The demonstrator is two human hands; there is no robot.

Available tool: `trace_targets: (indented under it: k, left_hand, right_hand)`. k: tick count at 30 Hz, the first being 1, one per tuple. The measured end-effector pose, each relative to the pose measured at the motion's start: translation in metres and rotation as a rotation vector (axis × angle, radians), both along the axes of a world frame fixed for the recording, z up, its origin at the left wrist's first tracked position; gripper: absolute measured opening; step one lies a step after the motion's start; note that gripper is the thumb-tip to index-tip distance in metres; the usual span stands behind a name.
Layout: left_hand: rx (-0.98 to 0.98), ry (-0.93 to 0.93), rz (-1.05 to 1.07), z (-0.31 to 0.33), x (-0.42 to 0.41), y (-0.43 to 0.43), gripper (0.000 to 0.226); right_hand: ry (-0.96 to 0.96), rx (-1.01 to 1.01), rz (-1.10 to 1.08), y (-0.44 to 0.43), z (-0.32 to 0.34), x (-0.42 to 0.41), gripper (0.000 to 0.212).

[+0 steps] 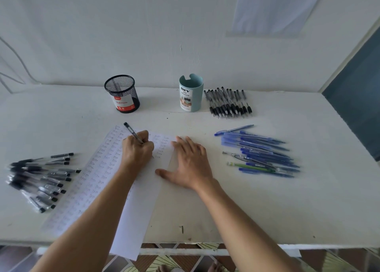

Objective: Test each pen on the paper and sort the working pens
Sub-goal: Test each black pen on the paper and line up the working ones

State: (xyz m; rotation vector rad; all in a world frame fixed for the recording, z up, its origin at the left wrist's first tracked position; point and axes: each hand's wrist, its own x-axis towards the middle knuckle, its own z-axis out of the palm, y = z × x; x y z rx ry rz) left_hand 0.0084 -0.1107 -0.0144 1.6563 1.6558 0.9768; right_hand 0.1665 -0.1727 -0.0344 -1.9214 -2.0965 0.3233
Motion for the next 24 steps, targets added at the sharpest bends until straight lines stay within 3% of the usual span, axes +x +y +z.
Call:
trace_targets:
  k: [18,24]
  left_hand:
    - [0.025,0.036,-0.038,0.004,0.005,-0.004,0.039]
    - [-0.003,0.008,-0.025,0.006,0.005,-0.005,0.038]
  right_hand:
    - [-0.004,-0.032,-0.001,0.0,0.004,0.0,0.098]
    - [0.008,-0.13,0.057,0.003,0.014,0.012,0.1]
